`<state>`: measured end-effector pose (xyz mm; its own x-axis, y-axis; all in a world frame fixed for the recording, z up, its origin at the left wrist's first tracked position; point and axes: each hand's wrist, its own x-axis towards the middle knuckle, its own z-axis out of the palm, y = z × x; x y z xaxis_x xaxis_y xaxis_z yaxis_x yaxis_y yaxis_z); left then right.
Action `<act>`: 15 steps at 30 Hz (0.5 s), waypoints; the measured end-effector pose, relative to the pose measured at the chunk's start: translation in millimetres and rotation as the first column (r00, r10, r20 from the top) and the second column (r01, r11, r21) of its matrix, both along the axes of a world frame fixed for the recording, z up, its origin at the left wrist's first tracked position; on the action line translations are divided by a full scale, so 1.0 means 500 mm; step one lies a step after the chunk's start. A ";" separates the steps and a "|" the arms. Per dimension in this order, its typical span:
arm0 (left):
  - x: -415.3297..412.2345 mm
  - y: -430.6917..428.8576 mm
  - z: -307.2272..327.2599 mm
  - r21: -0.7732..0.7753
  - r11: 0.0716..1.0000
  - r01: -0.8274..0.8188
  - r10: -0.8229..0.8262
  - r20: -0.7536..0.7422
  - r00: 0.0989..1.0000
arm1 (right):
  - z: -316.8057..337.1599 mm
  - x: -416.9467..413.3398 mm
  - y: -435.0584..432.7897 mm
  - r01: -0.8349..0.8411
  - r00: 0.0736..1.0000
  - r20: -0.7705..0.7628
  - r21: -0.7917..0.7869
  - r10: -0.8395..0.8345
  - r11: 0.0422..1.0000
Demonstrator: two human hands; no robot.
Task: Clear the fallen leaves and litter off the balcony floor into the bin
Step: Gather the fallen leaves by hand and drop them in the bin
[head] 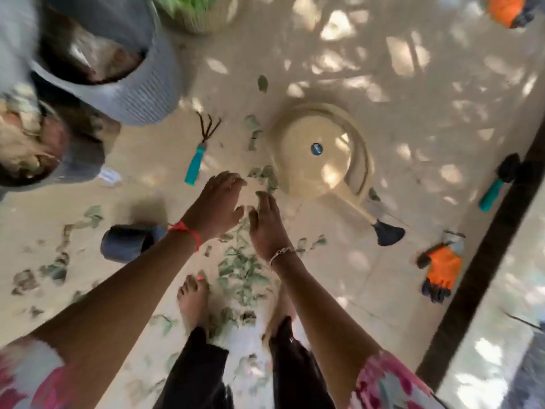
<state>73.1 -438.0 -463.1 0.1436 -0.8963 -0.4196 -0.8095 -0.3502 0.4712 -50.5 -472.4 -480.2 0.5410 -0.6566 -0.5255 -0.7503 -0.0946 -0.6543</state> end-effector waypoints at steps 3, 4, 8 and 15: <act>0.048 -0.012 -0.179 -0.072 0.993 -0.098 0.097 -0.020 0.995 | -0.184 0.063 -0.019 0.113 0.992 0.051 -0.025 -0.111 0.993; 0.061 -0.018 -0.224 -0.079 0.990 -0.120 0.118 -0.032 0.993 | -0.231 0.079 -0.033 0.142 0.988 0.071 -0.038 -0.139 0.989; 0.108 -0.044 -0.409 -0.121 0.981 -0.150 0.144 -0.058 0.988 | -0.409 0.157 -0.114 0.148 0.984 0.123 -0.161 -0.129 0.976; 0.143 -0.118 -0.599 -0.410 0.879 -0.242 0.262 -0.009 0.965 | -0.565 0.308 -0.286 0.349 0.918 0.345 -0.471 -0.195 0.810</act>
<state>144.4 -497.3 -762.7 0.3974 -0.9175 -0.0163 -0.7432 -0.3323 0.5807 103.4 -615.1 -762.9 0.3656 -0.9282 0.0692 -0.5996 -0.2918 -0.7452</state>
